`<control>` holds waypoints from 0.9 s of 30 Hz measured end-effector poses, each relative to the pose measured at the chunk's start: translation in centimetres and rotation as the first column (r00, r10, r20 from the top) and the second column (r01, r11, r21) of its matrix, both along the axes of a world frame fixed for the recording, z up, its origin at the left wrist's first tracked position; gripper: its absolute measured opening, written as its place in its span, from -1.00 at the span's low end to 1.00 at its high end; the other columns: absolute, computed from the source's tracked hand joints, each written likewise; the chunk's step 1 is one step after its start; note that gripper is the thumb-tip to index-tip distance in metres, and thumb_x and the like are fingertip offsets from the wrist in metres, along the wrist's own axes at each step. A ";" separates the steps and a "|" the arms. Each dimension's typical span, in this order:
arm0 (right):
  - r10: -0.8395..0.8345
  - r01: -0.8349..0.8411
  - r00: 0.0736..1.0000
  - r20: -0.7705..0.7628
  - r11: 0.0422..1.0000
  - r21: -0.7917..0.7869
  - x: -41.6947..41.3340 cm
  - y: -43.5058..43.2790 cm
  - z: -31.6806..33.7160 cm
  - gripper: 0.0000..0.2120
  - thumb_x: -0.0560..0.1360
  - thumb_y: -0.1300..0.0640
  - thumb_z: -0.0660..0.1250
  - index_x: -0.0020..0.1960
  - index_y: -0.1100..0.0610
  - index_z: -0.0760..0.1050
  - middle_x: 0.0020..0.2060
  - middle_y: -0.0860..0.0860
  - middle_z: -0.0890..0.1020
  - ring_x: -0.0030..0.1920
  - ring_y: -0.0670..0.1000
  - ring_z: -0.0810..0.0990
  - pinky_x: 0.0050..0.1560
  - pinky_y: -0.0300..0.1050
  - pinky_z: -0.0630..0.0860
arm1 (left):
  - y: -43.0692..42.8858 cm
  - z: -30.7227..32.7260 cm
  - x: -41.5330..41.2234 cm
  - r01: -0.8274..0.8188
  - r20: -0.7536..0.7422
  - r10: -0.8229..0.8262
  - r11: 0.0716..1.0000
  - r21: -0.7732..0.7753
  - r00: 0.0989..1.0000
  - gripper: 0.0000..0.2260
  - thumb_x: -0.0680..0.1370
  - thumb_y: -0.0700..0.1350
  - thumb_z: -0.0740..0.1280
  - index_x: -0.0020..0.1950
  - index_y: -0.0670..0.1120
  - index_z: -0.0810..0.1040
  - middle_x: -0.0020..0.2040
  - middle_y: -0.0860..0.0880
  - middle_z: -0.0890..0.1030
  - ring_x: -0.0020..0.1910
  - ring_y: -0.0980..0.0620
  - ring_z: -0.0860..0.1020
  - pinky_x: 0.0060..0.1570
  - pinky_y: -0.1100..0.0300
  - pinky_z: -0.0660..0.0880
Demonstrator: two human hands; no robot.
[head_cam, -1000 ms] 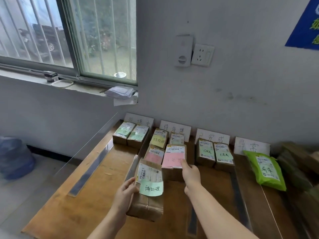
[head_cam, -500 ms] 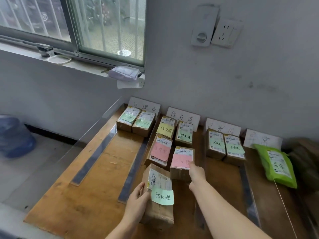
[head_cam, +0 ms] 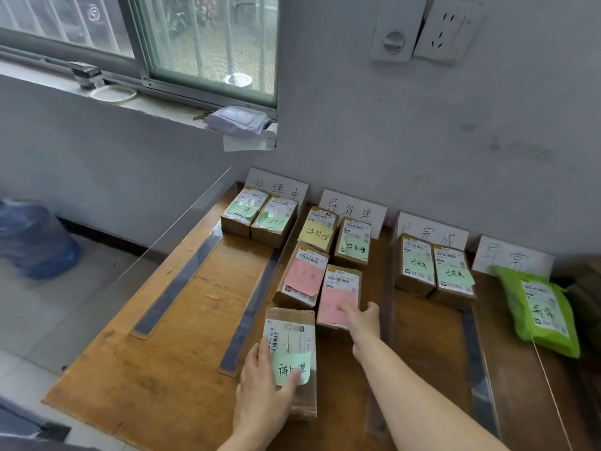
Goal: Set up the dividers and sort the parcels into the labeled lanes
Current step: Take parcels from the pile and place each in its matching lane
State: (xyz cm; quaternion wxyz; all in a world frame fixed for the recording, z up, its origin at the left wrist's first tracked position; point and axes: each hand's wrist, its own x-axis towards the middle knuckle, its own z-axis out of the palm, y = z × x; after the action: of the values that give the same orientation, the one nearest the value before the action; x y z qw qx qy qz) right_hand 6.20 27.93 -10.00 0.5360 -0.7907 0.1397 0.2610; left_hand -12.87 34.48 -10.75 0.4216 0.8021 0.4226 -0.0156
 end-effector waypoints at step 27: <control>0.390 -0.379 0.918 0.076 0.916 -0.130 -9.0 -0.8 0.4 -0.76 0.55 0.12 0.34 0.22 0.04 0.55 0.07 -0.06 0.64 0.02 -0.11 0.58 0.09 -0.15 0.55 | 0.3 2.1 -0.5 0.510 -0.322 -0.413 0.792 0.336 0.852 -0.35 0.61 0.08 0.15 0.62 0.00 -0.06 0.62 -0.10 -0.18 0.58 -0.12 -0.22 0.53 -0.01 -0.21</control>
State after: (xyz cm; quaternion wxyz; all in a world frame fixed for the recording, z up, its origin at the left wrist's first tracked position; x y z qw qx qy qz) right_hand -2.79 27.18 -9.63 0.4351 -0.8436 -0.0313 0.3129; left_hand -13.40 34.75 -8.62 0.1748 0.9437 0.2524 -0.1235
